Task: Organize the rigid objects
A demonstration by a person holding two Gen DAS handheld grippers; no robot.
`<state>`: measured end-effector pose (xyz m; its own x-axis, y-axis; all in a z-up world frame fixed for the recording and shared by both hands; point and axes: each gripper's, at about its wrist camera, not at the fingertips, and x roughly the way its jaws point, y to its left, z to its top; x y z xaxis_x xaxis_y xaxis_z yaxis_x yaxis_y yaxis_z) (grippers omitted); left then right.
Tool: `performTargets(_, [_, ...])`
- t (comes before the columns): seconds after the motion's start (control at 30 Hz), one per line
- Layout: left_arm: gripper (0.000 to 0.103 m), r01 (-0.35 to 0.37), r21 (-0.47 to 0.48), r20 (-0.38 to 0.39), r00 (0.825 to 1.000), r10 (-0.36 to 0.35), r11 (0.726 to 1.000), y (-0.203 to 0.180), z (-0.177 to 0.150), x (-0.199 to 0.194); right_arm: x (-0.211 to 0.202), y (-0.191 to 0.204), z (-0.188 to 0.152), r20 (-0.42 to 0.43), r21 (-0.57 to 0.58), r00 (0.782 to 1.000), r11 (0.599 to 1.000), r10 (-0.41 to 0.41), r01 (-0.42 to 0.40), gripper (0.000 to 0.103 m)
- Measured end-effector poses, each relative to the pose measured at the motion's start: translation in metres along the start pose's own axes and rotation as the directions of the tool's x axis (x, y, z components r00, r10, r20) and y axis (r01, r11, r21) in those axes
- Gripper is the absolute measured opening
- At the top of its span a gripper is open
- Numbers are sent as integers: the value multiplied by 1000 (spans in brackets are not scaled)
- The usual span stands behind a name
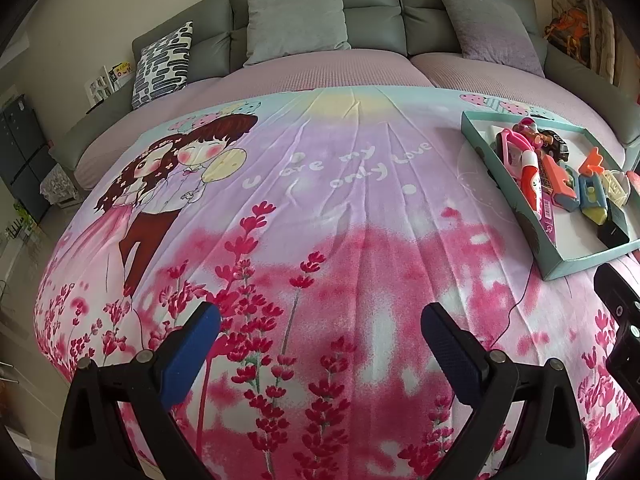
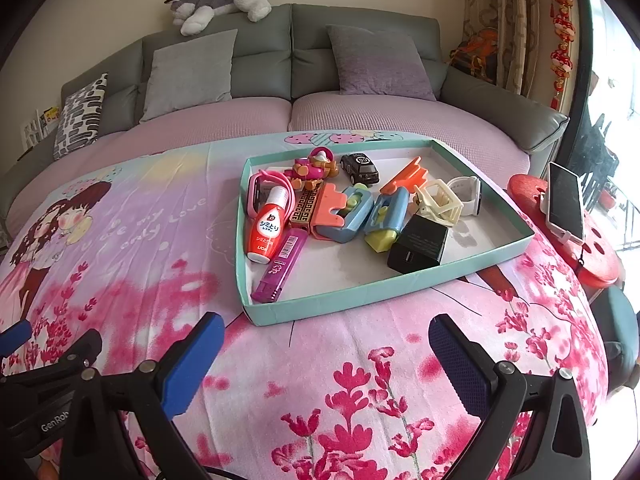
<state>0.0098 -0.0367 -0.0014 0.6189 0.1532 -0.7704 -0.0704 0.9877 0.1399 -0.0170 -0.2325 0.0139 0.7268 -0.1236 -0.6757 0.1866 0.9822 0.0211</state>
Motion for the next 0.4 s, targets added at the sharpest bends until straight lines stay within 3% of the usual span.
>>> performTargets(0.4, [100, -2, 11, 14, 1000, 2, 1000, -2, 0, -2, 0, 0, 0, 1, 0, 1000, 1000, 0, 0, 103])
